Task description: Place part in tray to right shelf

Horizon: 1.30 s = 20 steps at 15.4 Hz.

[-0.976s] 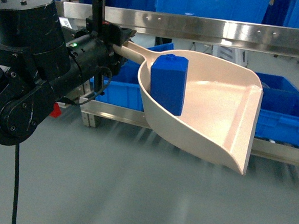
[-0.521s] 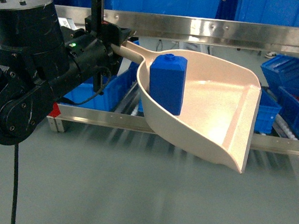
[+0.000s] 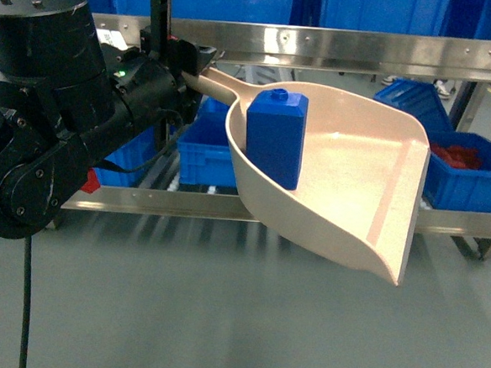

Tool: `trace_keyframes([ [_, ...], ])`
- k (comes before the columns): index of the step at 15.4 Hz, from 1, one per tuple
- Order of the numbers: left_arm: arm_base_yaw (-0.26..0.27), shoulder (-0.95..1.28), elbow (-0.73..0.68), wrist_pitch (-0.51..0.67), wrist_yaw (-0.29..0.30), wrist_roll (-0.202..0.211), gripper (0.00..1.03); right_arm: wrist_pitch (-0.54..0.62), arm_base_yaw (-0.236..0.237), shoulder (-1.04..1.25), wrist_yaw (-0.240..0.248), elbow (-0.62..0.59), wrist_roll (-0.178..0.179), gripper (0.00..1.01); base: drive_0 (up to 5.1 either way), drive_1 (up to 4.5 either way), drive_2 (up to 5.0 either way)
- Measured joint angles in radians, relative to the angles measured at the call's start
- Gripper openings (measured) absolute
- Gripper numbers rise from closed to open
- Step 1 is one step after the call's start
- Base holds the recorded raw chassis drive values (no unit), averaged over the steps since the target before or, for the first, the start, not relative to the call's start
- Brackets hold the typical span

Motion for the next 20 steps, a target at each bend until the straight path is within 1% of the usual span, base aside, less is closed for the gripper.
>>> trace_keyframes([
  [2,-0.014,0.0,0.0,0.0,0.007,0.0,0.13,0.0,0.0,0.0,0.0,0.0,0.0,0.98,0.0,0.0,0.0],
  [6,0.003,0.0,0.0,0.001,-0.003,0.0,0.13,-0.001,0.0,0.0,0.0,0.0,0.0,0.98,0.0,0.0,0.0],
  [20,-0.001,0.0,0.0,0.002,0.0,0.0,0.13,-0.001,0.0,0.0,0.0,0.0,0.0,0.98,0.0,0.0,0.0],
])
